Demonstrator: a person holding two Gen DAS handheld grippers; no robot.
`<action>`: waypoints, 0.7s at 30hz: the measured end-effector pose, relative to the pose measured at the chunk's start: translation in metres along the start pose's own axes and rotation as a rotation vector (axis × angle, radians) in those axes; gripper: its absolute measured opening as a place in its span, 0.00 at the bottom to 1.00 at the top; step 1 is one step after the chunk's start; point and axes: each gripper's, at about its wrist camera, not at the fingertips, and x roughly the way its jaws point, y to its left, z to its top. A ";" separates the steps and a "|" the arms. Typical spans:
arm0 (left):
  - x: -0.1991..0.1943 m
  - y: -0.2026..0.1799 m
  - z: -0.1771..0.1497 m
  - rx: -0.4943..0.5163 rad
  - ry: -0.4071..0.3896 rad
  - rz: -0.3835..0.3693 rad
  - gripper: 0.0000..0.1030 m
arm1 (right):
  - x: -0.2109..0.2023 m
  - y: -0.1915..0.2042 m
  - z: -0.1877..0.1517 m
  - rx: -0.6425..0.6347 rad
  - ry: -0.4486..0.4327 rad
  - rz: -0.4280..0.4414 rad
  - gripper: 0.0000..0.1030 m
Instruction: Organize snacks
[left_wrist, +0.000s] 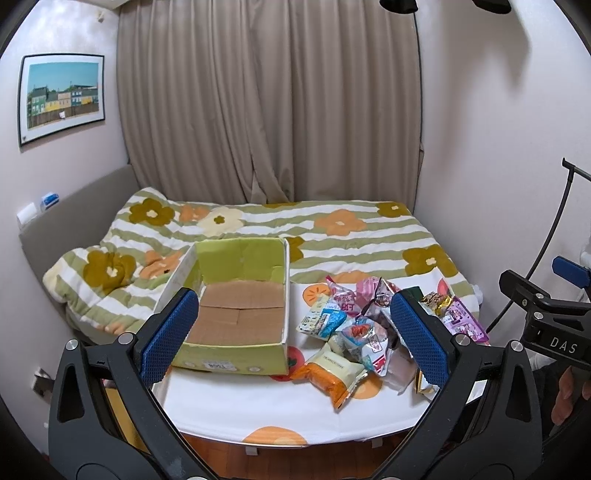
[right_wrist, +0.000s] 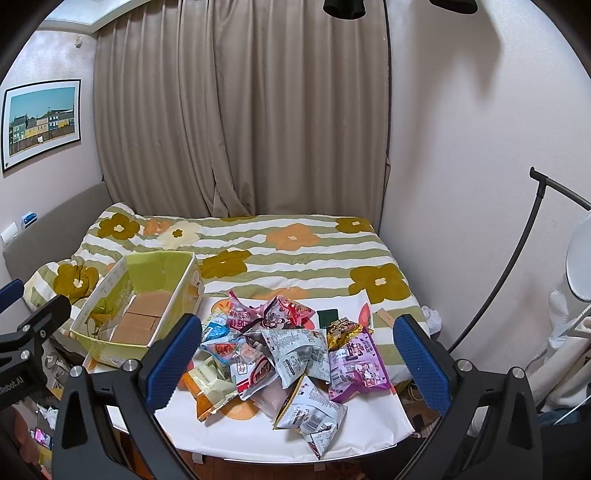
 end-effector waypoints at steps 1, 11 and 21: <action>0.000 0.000 0.000 -0.001 0.001 -0.002 1.00 | 0.000 0.000 0.000 0.000 0.001 -0.001 1.00; 0.005 0.001 0.003 -0.001 0.010 -0.008 1.00 | 0.002 -0.001 0.000 -0.001 0.000 -0.004 1.00; 0.008 0.002 0.002 0.001 0.014 -0.007 1.00 | 0.002 -0.001 0.000 0.000 0.001 -0.004 1.00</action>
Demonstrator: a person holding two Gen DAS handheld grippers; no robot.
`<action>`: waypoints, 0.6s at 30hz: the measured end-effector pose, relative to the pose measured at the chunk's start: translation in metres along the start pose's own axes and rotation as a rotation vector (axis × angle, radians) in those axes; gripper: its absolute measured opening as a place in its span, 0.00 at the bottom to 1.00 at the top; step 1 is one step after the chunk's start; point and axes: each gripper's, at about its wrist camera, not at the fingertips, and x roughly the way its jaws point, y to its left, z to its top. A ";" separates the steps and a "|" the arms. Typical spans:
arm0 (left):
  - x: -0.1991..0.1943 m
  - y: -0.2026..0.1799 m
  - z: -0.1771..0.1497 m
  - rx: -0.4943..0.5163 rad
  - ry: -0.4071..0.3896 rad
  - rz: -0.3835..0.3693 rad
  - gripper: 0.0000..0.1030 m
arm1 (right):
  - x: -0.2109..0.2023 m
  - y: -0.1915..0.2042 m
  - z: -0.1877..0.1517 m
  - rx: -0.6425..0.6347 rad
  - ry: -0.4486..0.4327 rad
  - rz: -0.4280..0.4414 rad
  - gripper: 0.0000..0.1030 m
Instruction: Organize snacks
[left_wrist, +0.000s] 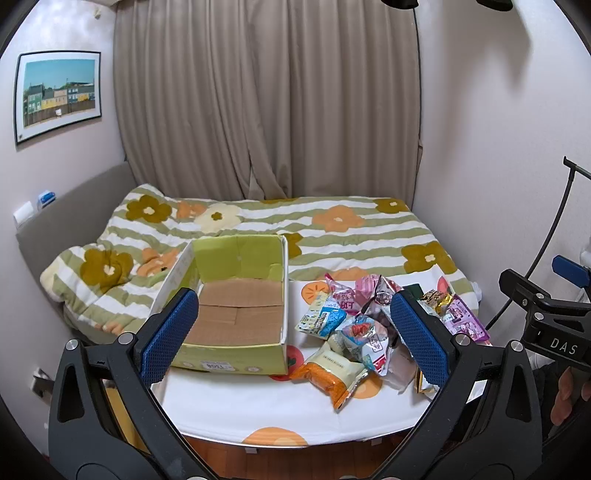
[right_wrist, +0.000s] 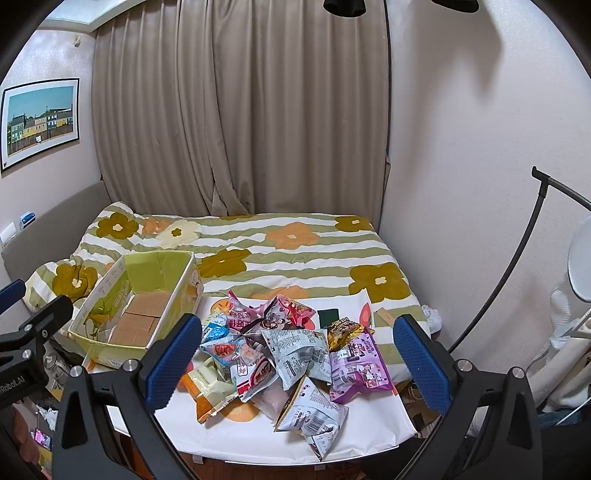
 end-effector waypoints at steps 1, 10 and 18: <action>0.000 0.000 0.000 0.000 0.000 -0.001 1.00 | 0.000 0.000 0.000 0.000 0.000 -0.001 1.00; 0.001 0.000 0.001 0.000 0.002 0.000 1.00 | 0.000 0.000 0.000 -0.002 0.001 0.000 1.00; 0.010 -0.005 -0.003 0.010 0.016 0.013 1.00 | 0.006 -0.002 -0.005 0.010 0.007 0.014 1.00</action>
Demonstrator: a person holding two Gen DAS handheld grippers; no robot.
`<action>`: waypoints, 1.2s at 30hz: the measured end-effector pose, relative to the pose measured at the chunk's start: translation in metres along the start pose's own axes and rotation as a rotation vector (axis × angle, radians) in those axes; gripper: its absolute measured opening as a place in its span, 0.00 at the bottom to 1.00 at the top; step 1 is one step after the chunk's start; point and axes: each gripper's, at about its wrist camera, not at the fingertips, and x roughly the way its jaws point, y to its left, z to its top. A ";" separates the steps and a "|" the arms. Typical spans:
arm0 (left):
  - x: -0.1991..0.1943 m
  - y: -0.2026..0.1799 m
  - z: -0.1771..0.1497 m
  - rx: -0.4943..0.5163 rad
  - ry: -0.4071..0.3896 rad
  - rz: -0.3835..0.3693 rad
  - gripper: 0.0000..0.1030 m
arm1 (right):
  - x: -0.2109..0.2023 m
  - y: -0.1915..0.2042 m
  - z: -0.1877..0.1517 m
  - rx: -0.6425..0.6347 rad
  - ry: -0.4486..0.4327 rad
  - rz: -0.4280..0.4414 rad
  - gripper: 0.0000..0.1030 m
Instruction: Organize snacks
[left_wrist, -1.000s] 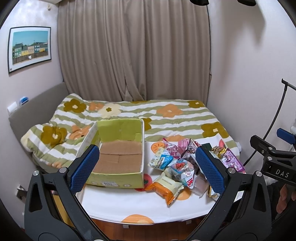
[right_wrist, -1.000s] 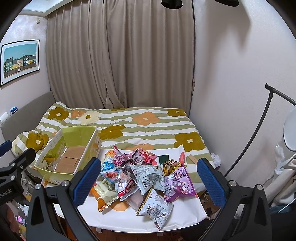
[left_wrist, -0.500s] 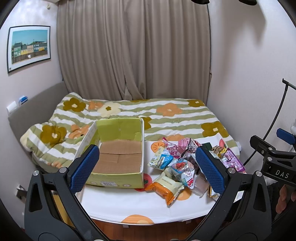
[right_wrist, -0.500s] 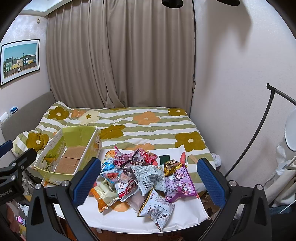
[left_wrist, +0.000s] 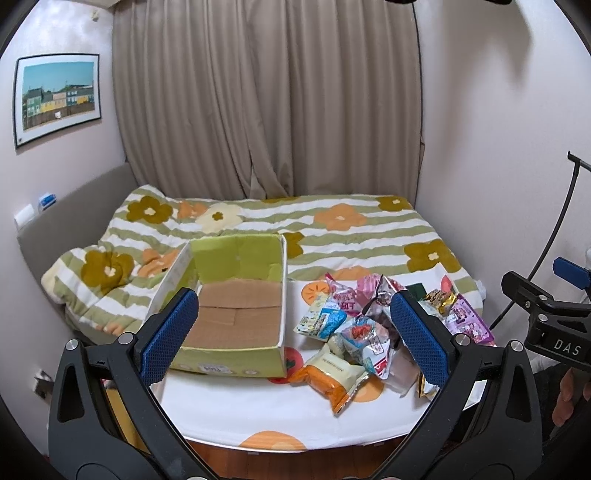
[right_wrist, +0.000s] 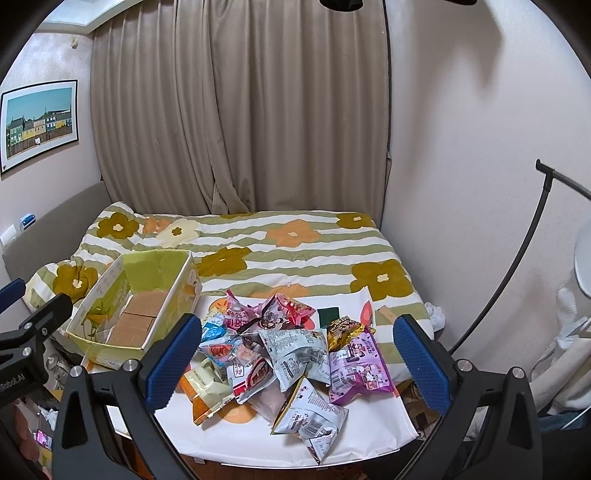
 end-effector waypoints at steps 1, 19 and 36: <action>0.003 -0.001 -0.001 -0.002 0.016 -0.001 1.00 | 0.004 -0.001 -0.001 0.002 0.006 0.007 1.00; 0.171 -0.016 -0.094 -0.270 0.483 0.014 1.00 | 0.126 -0.001 -0.045 -0.304 0.163 0.345 1.00; 0.278 -0.016 -0.157 -0.451 0.691 -0.009 0.99 | 0.211 0.034 -0.076 -0.592 0.231 0.554 0.96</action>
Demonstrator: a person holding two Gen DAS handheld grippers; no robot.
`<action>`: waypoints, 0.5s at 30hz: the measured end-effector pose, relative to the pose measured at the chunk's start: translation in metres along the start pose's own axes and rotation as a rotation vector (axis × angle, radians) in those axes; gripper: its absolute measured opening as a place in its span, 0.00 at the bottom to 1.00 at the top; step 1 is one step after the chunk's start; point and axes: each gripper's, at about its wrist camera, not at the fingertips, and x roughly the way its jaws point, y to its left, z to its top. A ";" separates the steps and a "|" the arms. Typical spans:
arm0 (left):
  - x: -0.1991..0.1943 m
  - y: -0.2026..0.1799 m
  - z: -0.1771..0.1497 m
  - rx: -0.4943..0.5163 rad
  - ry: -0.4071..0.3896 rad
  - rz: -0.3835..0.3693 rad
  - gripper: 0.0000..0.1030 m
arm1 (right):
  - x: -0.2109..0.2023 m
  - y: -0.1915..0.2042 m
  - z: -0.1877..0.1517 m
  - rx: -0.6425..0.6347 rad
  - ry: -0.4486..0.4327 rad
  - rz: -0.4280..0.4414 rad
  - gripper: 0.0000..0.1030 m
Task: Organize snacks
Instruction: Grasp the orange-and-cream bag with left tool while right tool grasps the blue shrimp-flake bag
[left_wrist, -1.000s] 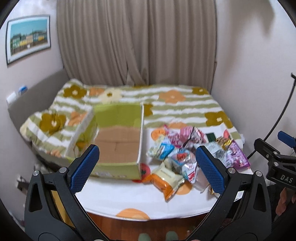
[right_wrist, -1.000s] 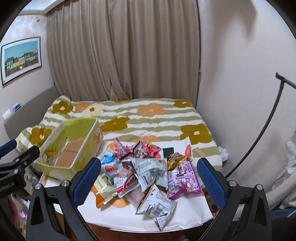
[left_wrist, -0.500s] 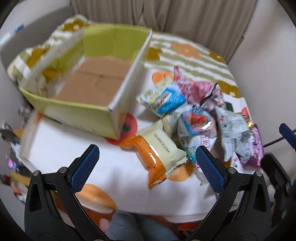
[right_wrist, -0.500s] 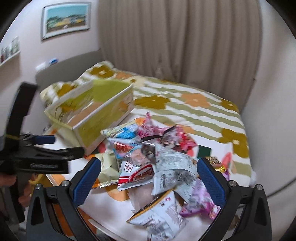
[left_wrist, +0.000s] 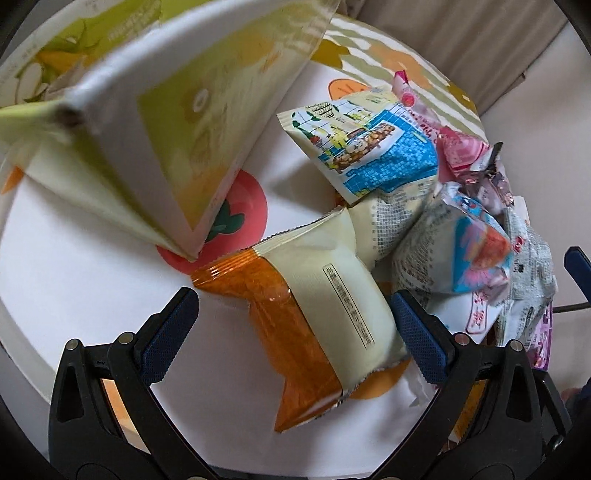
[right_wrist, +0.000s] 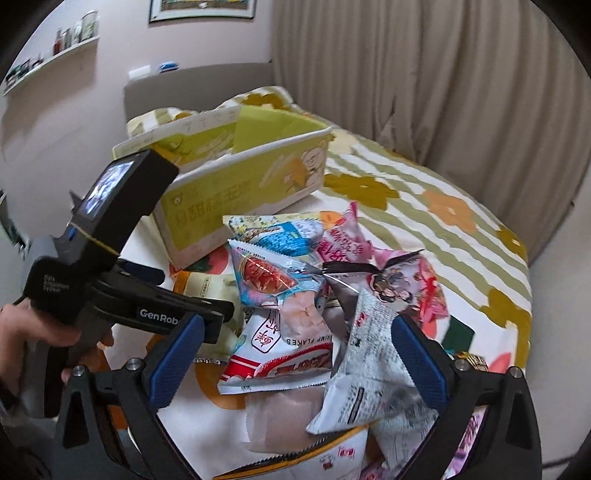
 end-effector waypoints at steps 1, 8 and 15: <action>0.002 0.000 0.001 0.001 0.004 0.003 0.99 | 0.003 -0.002 0.001 -0.012 0.004 0.016 0.94; 0.011 0.004 0.004 0.003 0.040 -0.020 0.85 | 0.027 -0.013 0.005 -0.061 0.069 0.168 0.82; 0.007 0.005 -0.005 0.037 0.057 -0.039 0.70 | 0.051 -0.018 0.003 -0.056 0.167 0.247 0.72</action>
